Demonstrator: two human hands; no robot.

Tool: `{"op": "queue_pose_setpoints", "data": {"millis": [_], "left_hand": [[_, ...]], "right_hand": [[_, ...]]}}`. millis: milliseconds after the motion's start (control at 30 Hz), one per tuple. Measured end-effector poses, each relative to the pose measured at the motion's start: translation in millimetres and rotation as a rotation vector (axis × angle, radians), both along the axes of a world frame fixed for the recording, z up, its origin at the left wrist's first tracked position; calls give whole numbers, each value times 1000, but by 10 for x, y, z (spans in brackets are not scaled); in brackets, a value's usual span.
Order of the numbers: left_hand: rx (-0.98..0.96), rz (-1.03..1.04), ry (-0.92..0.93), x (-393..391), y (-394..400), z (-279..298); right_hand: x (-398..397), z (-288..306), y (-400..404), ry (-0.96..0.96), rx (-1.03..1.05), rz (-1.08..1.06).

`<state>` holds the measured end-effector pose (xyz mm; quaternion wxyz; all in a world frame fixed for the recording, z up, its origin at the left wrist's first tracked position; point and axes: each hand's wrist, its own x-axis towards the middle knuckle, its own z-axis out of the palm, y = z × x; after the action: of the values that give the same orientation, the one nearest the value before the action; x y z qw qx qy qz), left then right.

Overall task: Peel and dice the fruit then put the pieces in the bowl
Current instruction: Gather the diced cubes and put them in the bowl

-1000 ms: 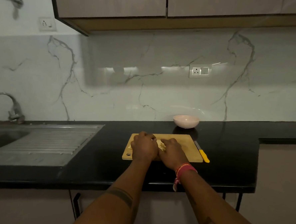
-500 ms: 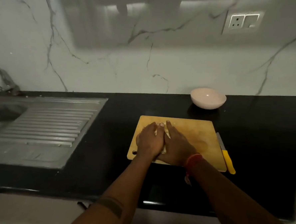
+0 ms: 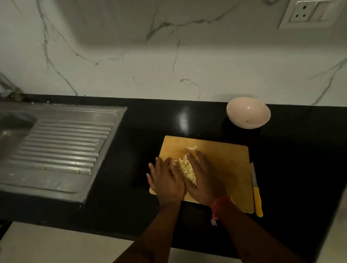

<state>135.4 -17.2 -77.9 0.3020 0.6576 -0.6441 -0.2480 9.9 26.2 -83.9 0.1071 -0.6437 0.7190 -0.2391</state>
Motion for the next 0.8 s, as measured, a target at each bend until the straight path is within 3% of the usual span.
{"op": "queue_pose_setpoints", "data": {"millis": [133,267,433,567,700,800], "left_hand": [[92,3,125,-81,3,32],[162,-151,283,-203,32,170],[54,-188,255,-213,-152,267],[-17,-258,104,-267,-440,322],[14,-314,-14,-443,-669,347],[67,-262,-18,-477,-732,323]], "right_hand": [[-8,-30,-25,7,26,20],[-56,-17,-29,-72,12,72],[-130,108,-142,-317,-122,-203],[-307,264,-443,-154,-15,-289],[-463,367,-770,-76,185,-162],[-517,384,-922,88,238,-56]]}}
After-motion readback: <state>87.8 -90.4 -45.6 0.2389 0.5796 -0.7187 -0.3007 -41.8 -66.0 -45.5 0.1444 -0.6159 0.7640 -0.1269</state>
